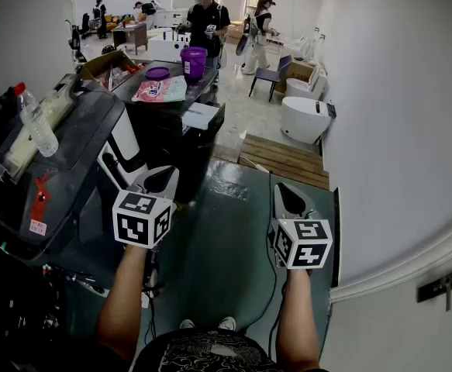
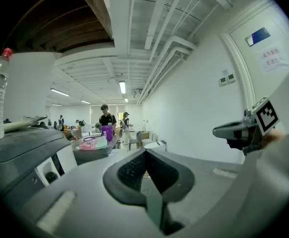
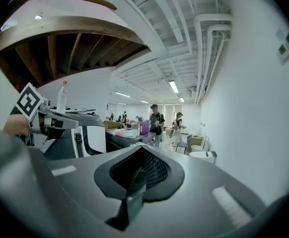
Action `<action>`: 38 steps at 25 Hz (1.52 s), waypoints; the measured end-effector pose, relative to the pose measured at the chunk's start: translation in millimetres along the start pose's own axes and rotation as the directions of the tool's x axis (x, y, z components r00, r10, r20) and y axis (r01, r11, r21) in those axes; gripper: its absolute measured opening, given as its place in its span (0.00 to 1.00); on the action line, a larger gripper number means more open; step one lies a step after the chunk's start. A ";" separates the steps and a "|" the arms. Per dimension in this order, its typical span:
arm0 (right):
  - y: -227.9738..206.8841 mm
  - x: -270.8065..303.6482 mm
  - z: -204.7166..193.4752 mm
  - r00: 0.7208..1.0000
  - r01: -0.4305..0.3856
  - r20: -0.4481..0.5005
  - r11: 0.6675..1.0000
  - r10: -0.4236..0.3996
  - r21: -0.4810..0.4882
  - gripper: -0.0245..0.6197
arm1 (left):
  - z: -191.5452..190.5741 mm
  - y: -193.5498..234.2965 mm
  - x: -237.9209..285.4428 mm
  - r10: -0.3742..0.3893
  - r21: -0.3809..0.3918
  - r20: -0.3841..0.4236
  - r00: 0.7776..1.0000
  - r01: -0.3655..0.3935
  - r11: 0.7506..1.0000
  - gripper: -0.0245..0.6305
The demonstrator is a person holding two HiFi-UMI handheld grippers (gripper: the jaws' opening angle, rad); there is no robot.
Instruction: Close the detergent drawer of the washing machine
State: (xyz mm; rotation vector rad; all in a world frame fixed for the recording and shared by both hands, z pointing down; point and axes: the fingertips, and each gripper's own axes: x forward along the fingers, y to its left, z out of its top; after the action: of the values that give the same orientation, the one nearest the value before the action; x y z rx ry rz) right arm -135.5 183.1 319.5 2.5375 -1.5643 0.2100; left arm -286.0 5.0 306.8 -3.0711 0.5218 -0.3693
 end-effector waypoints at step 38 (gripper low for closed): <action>-11.6 -3.6 -7.9 0.999 -0.051 -0.010 0.999 0.051 -0.010 0.43 | -8.2 -35.4 20.6 -0.029 -0.022 -0.015 0.999 0.029 0.999 0.04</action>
State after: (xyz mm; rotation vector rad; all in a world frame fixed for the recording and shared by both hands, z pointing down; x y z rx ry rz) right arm -127.0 193.0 325.9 2.4870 -1.6236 0.2184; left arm -257.5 32.0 321.0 -3.1019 0.4856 -0.3909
